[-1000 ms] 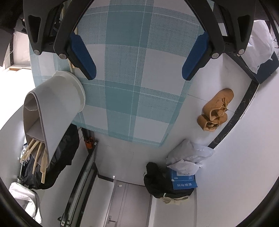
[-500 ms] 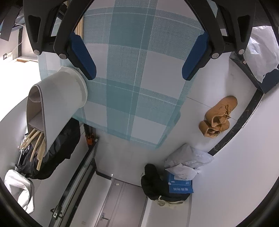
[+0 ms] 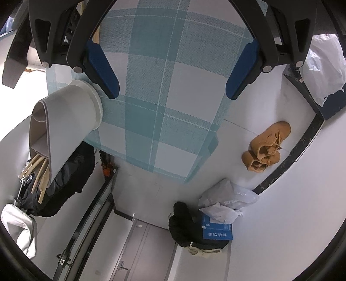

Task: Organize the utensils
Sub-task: 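Close the right gripper on a chopstick in the pile, then lift the chopstick with the right gripper while the left gripper grasps another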

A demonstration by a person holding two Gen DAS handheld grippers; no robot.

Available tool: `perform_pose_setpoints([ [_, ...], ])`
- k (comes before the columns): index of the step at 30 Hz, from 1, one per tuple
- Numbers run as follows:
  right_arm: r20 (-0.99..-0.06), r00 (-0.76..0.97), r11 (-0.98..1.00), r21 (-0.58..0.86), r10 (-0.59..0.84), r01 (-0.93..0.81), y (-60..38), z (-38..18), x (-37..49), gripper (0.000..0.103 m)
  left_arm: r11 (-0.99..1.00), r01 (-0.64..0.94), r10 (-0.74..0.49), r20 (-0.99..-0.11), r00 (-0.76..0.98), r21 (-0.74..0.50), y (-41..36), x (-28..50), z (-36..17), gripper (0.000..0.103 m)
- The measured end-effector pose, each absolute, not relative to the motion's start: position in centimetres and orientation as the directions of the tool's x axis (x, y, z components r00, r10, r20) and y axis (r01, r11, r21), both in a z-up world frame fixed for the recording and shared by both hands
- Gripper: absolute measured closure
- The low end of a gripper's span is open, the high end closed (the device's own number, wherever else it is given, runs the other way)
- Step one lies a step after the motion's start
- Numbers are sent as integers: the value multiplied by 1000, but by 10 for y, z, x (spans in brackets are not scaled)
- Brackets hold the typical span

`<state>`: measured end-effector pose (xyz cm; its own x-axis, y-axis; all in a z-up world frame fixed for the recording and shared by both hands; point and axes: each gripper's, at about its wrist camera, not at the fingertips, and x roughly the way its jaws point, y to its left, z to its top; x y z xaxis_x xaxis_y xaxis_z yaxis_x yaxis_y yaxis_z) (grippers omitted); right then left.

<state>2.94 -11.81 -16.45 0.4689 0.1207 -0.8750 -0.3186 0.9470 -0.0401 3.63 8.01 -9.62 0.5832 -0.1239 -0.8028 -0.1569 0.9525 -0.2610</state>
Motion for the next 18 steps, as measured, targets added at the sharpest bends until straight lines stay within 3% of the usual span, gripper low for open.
perform_pose_setpoints([
  [4,-874,467,954,-19,130,-300,-122,-167,34,88,950,-157,-134,-807,575,-269,80,38,-98,7],
  [7,-872,469,952,-14,138,-306,-125,-169,28,100,952,-149,-139,-810,570,-269,78,40,-99,7],
  [14,-838,518,952,6,172,-307,-144,-159,27,100,946,-120,-190,-812,552,-302,72,39,-99,7],
  [18,-795,556,959,113,244,-259,-170,-137,23,100,943,-93,-230,-826,515,-320,63,38,-105,7],
])
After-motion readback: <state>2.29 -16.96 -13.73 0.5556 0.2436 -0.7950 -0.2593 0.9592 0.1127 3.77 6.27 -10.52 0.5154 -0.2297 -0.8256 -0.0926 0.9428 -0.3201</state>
